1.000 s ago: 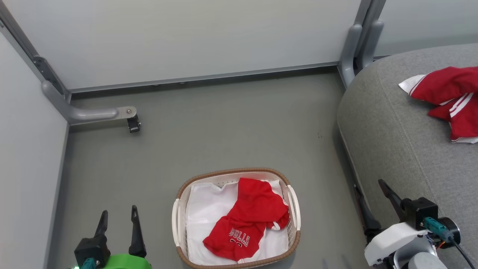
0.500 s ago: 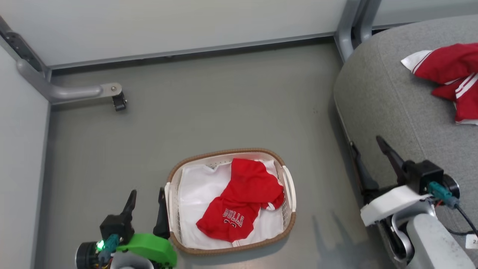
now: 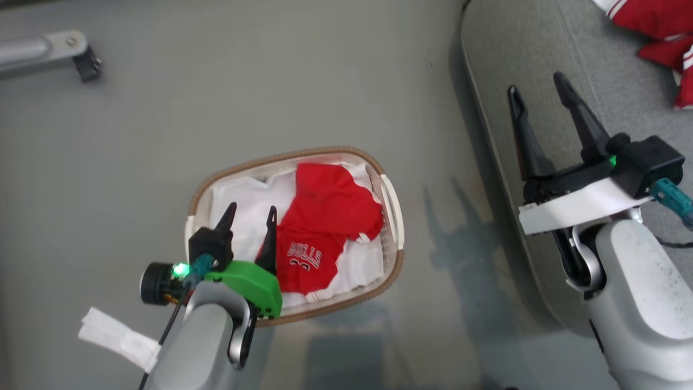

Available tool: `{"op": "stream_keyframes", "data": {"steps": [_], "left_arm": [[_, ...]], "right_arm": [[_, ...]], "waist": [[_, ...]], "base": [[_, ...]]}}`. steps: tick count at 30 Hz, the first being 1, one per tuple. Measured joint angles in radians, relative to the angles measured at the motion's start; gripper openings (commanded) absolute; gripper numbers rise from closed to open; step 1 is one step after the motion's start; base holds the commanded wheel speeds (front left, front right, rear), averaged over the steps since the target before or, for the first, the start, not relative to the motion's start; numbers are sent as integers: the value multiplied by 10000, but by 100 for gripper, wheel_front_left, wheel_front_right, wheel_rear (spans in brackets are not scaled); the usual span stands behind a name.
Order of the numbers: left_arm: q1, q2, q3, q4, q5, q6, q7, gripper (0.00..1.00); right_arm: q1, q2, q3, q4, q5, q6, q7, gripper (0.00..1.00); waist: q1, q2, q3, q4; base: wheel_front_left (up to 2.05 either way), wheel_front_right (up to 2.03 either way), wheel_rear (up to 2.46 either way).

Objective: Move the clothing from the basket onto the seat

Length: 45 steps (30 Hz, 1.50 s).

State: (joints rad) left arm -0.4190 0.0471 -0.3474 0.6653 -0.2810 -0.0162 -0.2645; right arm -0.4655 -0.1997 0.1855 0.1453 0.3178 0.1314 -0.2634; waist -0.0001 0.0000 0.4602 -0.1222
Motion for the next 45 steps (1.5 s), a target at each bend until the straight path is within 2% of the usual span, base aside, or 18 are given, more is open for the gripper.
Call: {"op": "stream_keyframes", "data": {"steps": [12, 21, 29, 38, 42, 45], "left_arm": [[-2782, -6, -890, 2838, 29, -380, 15, 100], [-4291, -6, -1973, 4738, 410, -512, 706, 100], [-5070, 155, -2721, 5772, 1101, -240, 1114, 100], [-5780, 518, -3609, 6061, 1983, 606, 1400, 100], [-5938, 545, -3657, 6105, 2063, 865, 1296, 100], [-6101, 472, -3653, 6121, 1985, 867, 1210, 100]], "right_arm": [[-861, 236, 90, -711, 186, 0, 0, 100], [-1406, 439, 94, -1099, 270, 0, 0, 100], [-1702, 525, 100, -1524, 353, 0, 0, 100], [-1854, 531, -36, -1620, 362, 0, 0, 100], [-1861, 527, -84, -1676, 357, 0, 0, 100], [-1863, 525, -113, -1733, 349, 0, 0, 100]], "waist": [[1, 0, 2167, -978], [1, 0, 3463, -1581], [2, 0, 4343, -2000], [1, 0, 5111, -2131], [2, 0, 5312, -2068], [1, 0, 5428, -1998]], "base": [[0, 0, 0], [0, 0, 0], [0, 0, 0], [0, 0, 0], [0, 0, 0], [0, 0, 0]]}}
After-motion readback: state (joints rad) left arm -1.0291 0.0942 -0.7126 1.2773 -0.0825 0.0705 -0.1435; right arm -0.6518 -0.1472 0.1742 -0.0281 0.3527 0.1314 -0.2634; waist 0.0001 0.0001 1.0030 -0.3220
